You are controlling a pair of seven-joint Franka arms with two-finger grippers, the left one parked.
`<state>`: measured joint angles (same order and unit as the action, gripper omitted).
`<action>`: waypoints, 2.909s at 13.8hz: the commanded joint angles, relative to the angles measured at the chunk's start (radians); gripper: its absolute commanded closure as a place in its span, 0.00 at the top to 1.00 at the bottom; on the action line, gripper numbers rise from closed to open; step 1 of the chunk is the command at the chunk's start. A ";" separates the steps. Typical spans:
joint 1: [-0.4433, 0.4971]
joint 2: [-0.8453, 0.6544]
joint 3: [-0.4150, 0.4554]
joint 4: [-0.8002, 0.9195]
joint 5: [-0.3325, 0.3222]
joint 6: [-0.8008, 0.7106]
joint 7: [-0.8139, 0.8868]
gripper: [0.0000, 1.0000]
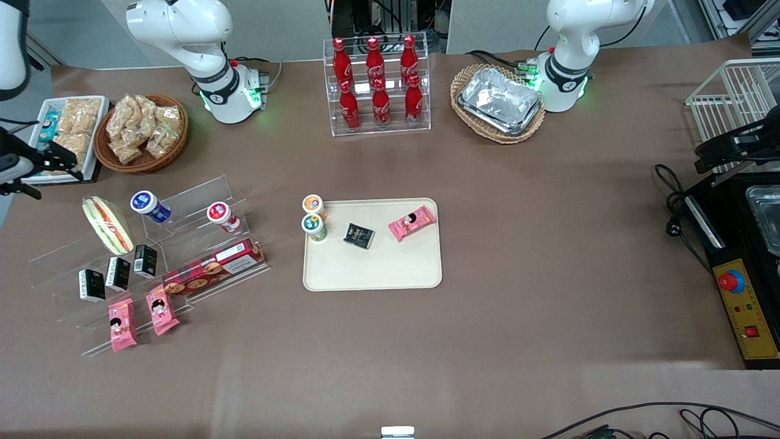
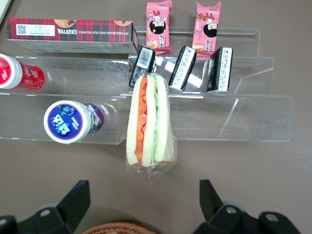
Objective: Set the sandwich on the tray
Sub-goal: 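Lower the right gripper onto the wrapped sandwich on the acrylic rack, then close the right gripper on the sandwich and lift it, then carry the sandwich with the right gripper over to the cream tray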
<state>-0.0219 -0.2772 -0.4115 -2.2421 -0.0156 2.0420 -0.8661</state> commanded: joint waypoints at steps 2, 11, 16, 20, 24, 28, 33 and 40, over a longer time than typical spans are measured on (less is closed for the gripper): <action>0.010 -0.031 0.003 -0.119 -0.020 0.145 -0.014 1.00; 0.010 0.044 0.003 -0.176 -0.024 0.282 -0.033 1.00; 0.010 0.090 0.005 -0.177 -0.024 0.328 -0.028 1.00; 0.011 0.108 0.005 -0.177 -0.024 0.342 -0.025 0.94; 0.020 0.131 0.005 -0.171 -0.021 0.348 -0.018 0.34; 0.017 0.136 0.002 -0.150 0.000 0.345 0.007 0.00; 0.020 0.185 -0.001 0.194 0.005 -0.091 0.087 0.00; 0.098 0.224 0.106 0.501 0.009 -0.442 0.732 0.00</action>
<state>0.0213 -0.0853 -0.3654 -1.8000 -0.0157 1.6763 -0.4558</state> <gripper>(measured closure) 0.806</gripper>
